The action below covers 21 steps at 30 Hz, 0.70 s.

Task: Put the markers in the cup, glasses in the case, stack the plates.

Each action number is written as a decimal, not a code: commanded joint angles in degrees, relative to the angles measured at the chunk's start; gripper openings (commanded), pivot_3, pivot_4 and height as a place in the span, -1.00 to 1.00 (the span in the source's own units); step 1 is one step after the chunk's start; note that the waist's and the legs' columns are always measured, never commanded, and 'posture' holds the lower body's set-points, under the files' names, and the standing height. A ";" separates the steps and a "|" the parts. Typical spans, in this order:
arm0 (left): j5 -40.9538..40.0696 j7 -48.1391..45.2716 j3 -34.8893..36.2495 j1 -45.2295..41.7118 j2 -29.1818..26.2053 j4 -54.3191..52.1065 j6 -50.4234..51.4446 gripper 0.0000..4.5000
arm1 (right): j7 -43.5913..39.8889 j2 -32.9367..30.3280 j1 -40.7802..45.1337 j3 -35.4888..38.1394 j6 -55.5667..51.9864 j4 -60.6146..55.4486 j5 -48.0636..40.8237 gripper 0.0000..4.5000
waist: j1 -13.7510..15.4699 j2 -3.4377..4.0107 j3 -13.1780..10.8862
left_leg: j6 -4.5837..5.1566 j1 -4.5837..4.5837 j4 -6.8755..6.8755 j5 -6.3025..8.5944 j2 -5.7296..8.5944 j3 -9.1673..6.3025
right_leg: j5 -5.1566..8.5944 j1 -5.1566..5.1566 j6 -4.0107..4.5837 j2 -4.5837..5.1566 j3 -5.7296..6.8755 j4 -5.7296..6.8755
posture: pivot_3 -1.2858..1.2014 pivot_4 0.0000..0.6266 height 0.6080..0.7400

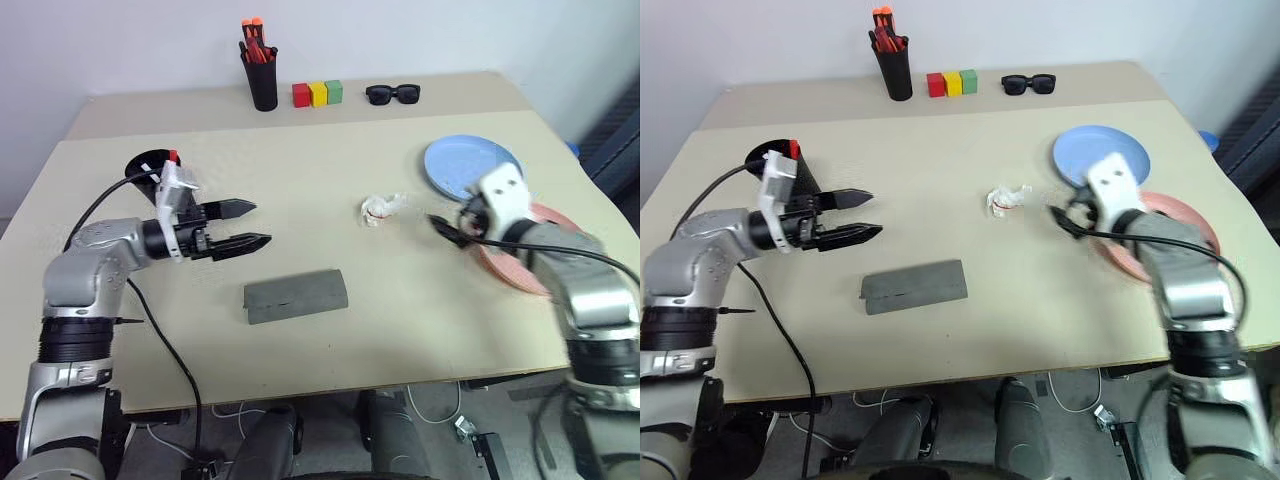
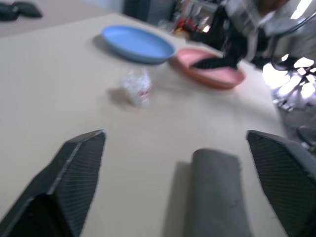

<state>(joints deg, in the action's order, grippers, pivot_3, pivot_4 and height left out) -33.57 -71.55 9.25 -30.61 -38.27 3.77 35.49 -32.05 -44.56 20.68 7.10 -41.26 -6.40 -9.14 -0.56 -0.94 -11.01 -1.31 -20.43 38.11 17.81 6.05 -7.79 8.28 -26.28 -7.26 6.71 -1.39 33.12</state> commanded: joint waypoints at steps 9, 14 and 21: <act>-3.29 -0.40 -1.88 -2.08 0.92 -2.17 0.91 1.00 | -0.74 -2.13 -5.61 3.43 -10.12 -4.04 -2.27 0.89 | -0.17 0.02 0.01 | -0.01 0.09 0.08 -0.02 -0.27 0.18 | -0.02 0.09 0.01 -0.09 -0.05 0.01 | 0.03 -0.52 1.00; -2.67 0.38 -1.76 -2.31 1.10 -2.37 -0.46 1.00 | 0.20 -2.27 -4.98 3.41 -10.84 -1.76 -1.74 -0.04 | -0.04 0.02 0.01 | 0.00 0.07 0.09 -0.01 -0.23 0.17 | -0.02 0.09 0.02 -0.05 -0.05 -0.01 | 0.03 -0.52 1.00; -3.25 0.73 -1.31 -1.91 0.65 -2.33 -0.14 1.00 | 1.21 -2.14 -2.10 3.64 -10.20 -0.28 -1.67 -0.99 | -0.15 0.00 0.02 | -0.01 0.11 0.09 -0.01 -0.24 0.17 | -0.02 0.13 0.02 -0.06 -0.04 -0.01 | 0.03 -0.52 1.00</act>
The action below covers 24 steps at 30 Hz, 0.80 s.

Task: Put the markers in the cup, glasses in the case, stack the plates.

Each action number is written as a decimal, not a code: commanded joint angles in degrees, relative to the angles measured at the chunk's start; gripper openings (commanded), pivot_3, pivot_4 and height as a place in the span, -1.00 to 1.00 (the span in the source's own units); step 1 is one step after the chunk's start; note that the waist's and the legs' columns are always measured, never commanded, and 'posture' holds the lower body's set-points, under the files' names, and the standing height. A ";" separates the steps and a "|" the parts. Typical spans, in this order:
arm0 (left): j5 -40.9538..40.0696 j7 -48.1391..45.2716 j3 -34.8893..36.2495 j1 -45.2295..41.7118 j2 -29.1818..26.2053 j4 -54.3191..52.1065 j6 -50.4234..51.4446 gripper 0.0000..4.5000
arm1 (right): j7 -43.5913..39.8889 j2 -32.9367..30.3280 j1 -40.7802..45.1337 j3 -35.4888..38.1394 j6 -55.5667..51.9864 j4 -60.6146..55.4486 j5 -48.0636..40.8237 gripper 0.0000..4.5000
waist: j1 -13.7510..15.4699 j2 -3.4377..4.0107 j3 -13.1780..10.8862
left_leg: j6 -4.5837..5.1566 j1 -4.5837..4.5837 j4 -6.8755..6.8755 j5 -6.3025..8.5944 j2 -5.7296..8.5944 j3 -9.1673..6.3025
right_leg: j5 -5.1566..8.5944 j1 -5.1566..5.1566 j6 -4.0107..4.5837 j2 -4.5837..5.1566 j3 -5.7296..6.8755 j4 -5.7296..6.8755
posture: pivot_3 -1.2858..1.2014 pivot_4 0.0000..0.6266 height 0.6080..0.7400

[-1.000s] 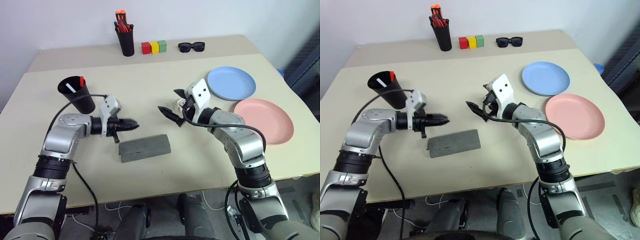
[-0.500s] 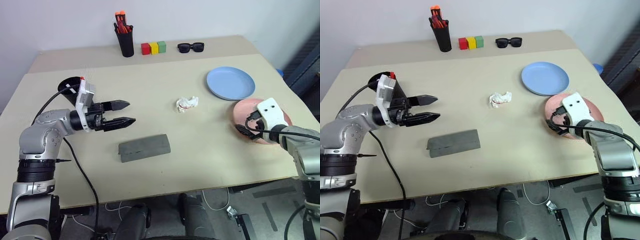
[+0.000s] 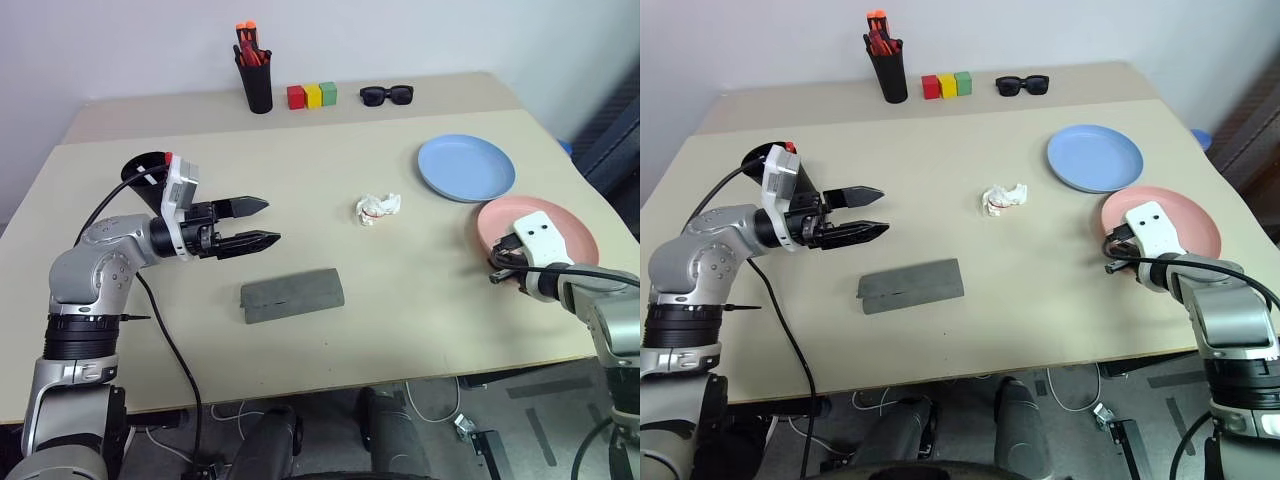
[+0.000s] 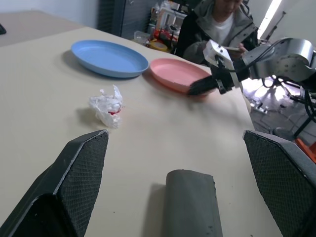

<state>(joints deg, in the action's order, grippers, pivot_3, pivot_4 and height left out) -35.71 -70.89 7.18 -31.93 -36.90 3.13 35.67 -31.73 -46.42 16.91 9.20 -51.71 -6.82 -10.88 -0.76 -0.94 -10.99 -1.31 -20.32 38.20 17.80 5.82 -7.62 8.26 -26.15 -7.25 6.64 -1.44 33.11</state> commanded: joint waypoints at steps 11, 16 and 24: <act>-1.71 1.95 1.82 0.36 -0.23 -2.76 -0.44 1.00 | 8.97 2.95 18.21 -0.91 16.97 14.05 5.64 -0.99 | -0.06 0.01 -0.01 | -0.01 -0.05 -0.01 -0.01 0.01 0.01 | 0.00 -0.09 0.00 0.00 -0.01 0.00 | 0.03 -0.52 1.00; -2.43 3.39 2.39 1.92 -0.24 -4.65 -0.08 1.00 | 7.73 6.43 27.84 -7.41 29.56 27.65 10.24 -0.99 | -0.47 0.01 -0.01 | -0.03 -0.03 -0.03 -0.02 0.01 0.02 | -0.01 -0.10 0.00 0.00 -0.01 0.01 | 0.03 -0.52 1.00; -4.50 6.60 3.29 4.83 -0.21 -8.80 0.94 1.00 | 5.91 12.47 38.12 -10.43 45.46 49.56 12.41 -0.71 | -0.30 0.02 -0.01 | -0.27 -0.09 -0.05 -0.15 0.02 0.00 | -0.01 -0.14 0.01 0.00 -0.01 -0.01 | 0.03 -0.52 1.00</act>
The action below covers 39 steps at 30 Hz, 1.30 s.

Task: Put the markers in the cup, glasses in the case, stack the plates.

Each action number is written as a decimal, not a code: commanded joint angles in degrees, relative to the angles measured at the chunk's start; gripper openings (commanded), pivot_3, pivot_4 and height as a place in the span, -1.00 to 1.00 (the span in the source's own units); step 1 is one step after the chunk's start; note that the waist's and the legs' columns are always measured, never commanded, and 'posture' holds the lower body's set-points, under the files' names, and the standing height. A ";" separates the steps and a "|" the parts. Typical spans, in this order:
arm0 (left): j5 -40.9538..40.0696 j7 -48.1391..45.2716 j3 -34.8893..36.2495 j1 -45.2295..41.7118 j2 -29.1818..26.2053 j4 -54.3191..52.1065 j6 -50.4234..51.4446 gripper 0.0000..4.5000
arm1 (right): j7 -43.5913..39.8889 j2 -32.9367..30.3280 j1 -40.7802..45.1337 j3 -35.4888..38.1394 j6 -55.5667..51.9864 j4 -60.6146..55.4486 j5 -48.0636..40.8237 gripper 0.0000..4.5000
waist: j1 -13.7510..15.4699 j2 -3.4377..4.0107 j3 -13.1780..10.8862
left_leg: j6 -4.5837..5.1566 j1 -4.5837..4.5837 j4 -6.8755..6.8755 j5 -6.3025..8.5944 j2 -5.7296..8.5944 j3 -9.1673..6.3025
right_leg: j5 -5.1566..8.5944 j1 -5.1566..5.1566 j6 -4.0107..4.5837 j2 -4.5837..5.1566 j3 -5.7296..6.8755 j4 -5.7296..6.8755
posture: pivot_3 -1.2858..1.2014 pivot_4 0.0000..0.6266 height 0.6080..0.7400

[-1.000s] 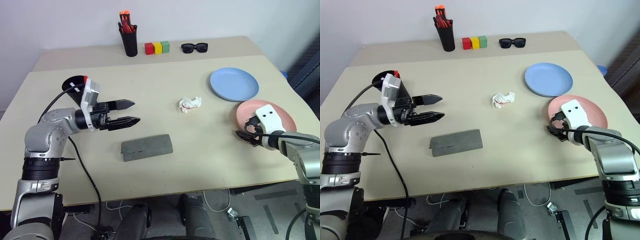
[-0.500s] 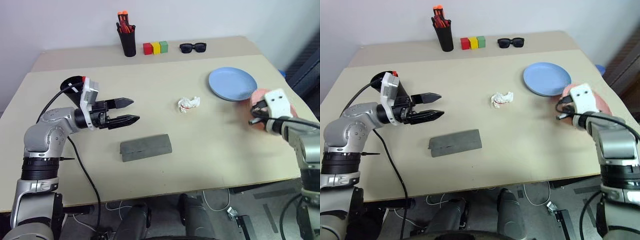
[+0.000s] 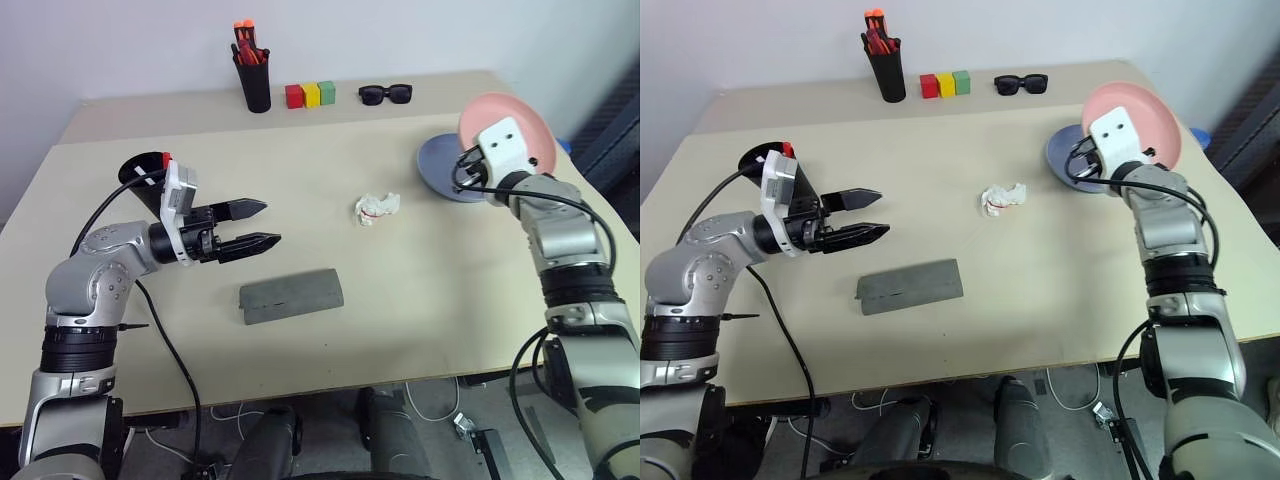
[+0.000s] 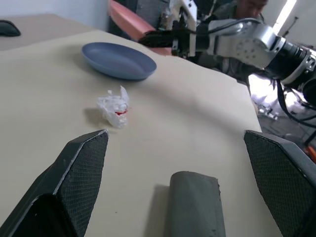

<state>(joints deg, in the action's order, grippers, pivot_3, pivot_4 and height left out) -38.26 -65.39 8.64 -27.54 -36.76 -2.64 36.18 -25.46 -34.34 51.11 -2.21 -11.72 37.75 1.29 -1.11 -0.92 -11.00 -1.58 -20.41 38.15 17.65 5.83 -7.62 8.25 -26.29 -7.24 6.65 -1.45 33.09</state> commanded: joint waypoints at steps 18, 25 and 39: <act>-4.33 2.57 2.56 2.58 -1.51 -4.00 0.60 1.00 | -9.42 10.02 -3.73 5.64 -9.83 -16.44 -14.63 0.99 | -1.25 0.02 0.00 | 0.00 0.02 -0.03 0.01 -0.02 -0.11 | 0.00 -0.04 0.00 -0.02 0.01 0.06 | 0.03 -0.52 1.00; -4.31 2.72 1.95 2.54 -1.25 -4.25 0.67 1.00 | -5.27 14.39 -6.30 0.20 -9.07 -14.52 -8.76 0.99 | -1.35 0.03 -0.01 | -0.02 0.02 -0.03 0.00 0.00 -0.09 | 0.00 -0.08 0.01 -0.02 0.01 0.09 | 0.03 -0.52 1.00; -5.03 5.00 2.87 4.44 -1.64 -6.56 1.48 1.00 | -3.90 17.85 -1.95 0.31 -6.08 -3.38 -6.79 -0.52 | -1.43 0.03 -0.01 | -0.03 0.01 -0.04 -0.01 0.00 -0.09 | 0.00 -0.09 0.01 -0.02 0.01 0.09 | 0.03 -0.52 1.00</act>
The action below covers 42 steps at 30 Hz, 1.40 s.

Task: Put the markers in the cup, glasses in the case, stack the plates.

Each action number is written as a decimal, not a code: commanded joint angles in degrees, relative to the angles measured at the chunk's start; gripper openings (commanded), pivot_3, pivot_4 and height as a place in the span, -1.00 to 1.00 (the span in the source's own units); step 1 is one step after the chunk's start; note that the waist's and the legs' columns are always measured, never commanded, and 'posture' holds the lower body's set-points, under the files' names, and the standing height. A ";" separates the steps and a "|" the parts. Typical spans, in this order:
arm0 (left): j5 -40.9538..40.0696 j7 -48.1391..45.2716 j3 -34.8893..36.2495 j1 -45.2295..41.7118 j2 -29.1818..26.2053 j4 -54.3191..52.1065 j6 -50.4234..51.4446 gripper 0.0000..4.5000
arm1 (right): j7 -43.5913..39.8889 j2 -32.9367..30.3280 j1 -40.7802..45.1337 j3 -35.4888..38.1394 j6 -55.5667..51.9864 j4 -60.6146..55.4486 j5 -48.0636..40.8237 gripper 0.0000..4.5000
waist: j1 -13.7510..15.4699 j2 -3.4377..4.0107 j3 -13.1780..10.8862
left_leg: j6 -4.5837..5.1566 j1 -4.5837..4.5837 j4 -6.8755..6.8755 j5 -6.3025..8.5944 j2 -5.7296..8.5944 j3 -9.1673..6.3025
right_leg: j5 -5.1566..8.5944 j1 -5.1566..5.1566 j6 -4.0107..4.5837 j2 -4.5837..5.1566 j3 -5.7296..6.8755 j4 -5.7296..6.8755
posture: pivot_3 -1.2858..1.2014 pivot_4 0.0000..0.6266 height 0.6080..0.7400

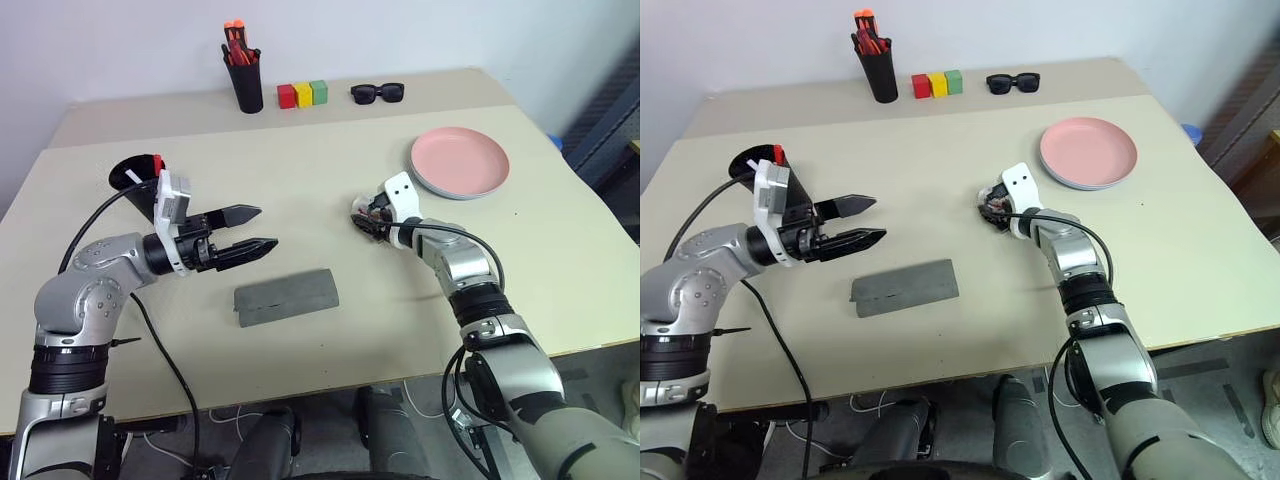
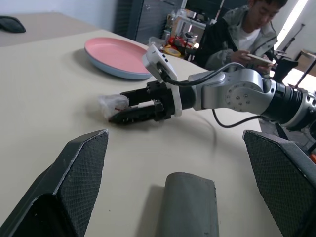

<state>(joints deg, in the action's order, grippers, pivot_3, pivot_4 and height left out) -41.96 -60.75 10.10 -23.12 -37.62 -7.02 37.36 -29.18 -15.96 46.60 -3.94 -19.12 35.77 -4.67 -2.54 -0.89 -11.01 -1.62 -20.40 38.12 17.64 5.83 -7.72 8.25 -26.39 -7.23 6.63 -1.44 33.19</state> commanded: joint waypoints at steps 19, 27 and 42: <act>-1.23 0.90 0.77 0.06 0.27 -1.84 -0.51 1.00 | 13.20 -13.50 17.95 8.78 21.70 29.65 5.49 0.84 | -1.37 0.01 -0.01 | 0.01 0.02 -0.08 0.00 0.11 0.09 | 0.00 0.02 0.00 0.00 -0.03 -0.05 | 0.03 -0.52 1.00; -1.62 2.32 1.96 2.03 0.63 -3.46 -0.83 1.00 | 4.22 -13.14 16.74 11.91 24.91 23.39 0.42 0.97 | -1.40 0.01 -0.01 | 0.01 0.01 -0.07 0.00 0.11 0.07 | 0.00 0.02 0.00 0.02 -0.05 -0.06 | 0.03 -0.52 1.00; 1.06 0.33 5.02 8.56 -2.16 -1.32 -7.74 1.00 | -34.84 -21.37 -12.72 6.14 -1.04 -36.50 -21.77 0.97 | 0.51 0.03 -0.01 | 0.28 0.05 0.03 0.16 -0.04 0.01 | 0.00 0.05 0.00 -0.02 -0.02 0.04 | 0.03 -0.52 1.00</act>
<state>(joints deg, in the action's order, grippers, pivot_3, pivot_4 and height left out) -41.21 -59.58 13.39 -14.66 -38.58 -8.37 31.43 -62.18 -35.95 35.51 2.52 -18.81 3.65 -24.93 -2.03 -0.86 -11.02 -1.33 -20.36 38.14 17.80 5.80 -7.71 8.25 -26.33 -7.23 6.61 -1.44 33.22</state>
